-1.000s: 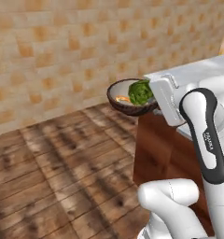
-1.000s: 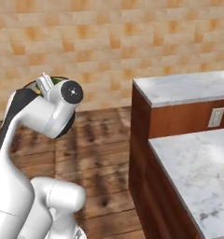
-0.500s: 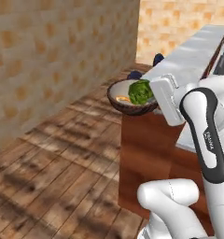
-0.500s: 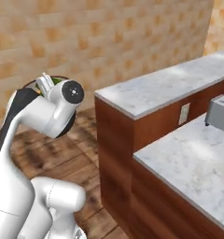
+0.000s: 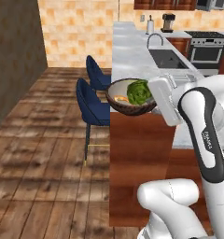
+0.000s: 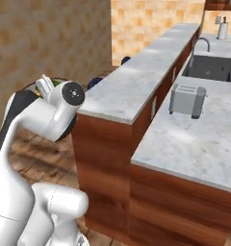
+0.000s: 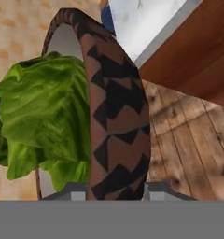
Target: The microwave is finished heating the shrimp and lettuce. Take the bowl containing the food and place it on the dining counter.
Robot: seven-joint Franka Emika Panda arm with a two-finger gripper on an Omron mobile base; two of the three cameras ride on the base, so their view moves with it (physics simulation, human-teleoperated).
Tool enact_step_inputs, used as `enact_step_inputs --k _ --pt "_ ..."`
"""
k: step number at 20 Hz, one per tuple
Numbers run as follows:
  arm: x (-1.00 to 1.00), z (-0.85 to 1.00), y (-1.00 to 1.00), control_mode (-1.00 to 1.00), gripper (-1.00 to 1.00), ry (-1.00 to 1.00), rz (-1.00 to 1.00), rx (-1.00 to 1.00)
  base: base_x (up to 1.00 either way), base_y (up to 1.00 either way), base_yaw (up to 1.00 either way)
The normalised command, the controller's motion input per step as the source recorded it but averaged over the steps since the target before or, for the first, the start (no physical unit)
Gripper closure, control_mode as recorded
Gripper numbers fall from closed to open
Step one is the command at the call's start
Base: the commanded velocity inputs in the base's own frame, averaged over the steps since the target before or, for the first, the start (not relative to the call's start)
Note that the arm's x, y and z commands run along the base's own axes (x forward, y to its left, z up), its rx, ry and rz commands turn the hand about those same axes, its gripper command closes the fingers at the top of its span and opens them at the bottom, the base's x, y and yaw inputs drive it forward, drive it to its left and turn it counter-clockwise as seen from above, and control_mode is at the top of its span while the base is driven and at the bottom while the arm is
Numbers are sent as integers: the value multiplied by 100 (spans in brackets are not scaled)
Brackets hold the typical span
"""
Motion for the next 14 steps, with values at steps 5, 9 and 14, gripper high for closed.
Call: enact_step_inputs --k 5,9,14 --pt "0 0 0 100 100 0 0 0 6 -22 -58" --pt "55 0 0 -100 100 0 -7 0 9 -5 -7" --pt "100 -2 8 -100 100 12 -7 0 0 0 0"
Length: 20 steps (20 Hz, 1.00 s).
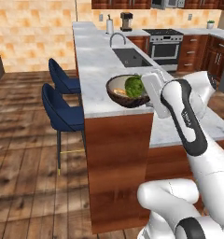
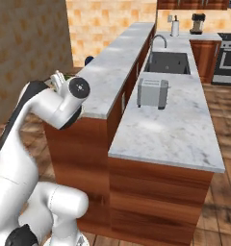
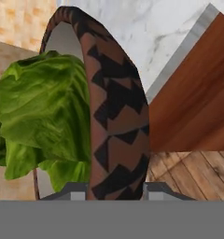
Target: The microwave is finished heating the shrimp and lettuce. Take the bowl containing the food and place it on the dining counter.
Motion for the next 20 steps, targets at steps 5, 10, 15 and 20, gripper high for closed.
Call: enact_step_inputs --k 5,10,15,20 --pt "100 -9 6 -100 100 28 -8 0 0 0 0" --pt "100 -31 0 -100 100 17 -2 0 0 0 0" --pt "100 -50 0 -100 100 1 -1 0 0 0 0" --pt "100 -51 0 -100 100 0 -3 0 0 0 0"
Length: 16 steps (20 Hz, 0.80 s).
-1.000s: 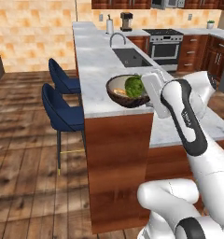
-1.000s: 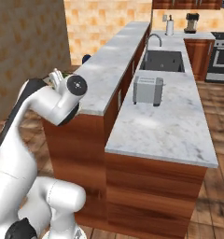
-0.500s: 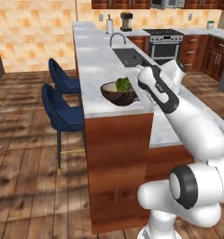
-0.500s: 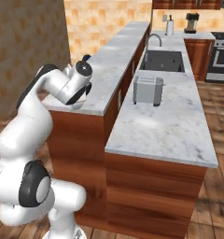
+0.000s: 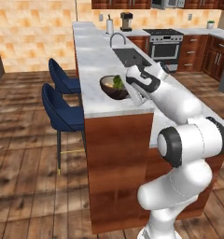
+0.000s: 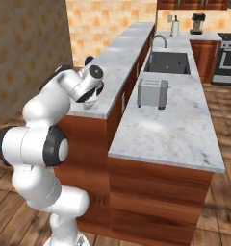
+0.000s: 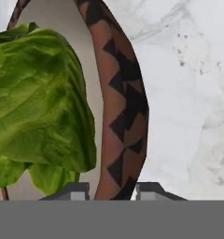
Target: The microwave is finished heating the shrimp and lettuce. Take the bowl containing the food and place it on the dining counter.
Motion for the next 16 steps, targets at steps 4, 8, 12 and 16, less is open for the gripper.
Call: enact_step_inputs --k 4,8,12,16 --pt "74 -12 6 -100 -100 1 -6 0 0 0 0" --pt "-41 20 0 -100 -100 6 -6 0 0 0 0" --pt "-100 64 -3 -100 -100 -9 -6 0 0 0 0" --pt "-100 79 0 -100 -100 -30 -1 0 0 0 0"
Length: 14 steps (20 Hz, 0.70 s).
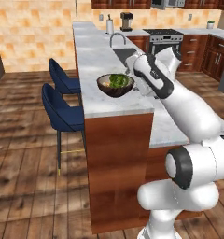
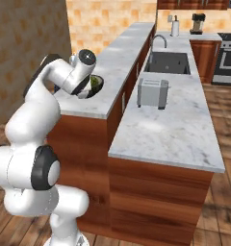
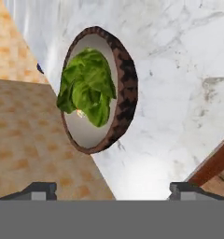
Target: The microwave is finished heating the shrimp and lettuce. Take the bowl containing the food and place it on the dining counter.
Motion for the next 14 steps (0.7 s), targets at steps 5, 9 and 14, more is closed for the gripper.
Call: enact_step_inputs --k 5,9,14 --pt "-100 50 0 -100 -100 -37 0 -4 0 0 0" --pt "-100 3 9 -100 -100 -35 0 -22 0 0 0" --pt "-100 -1 35 -100 -100 -14 5 -46 0 0 0"
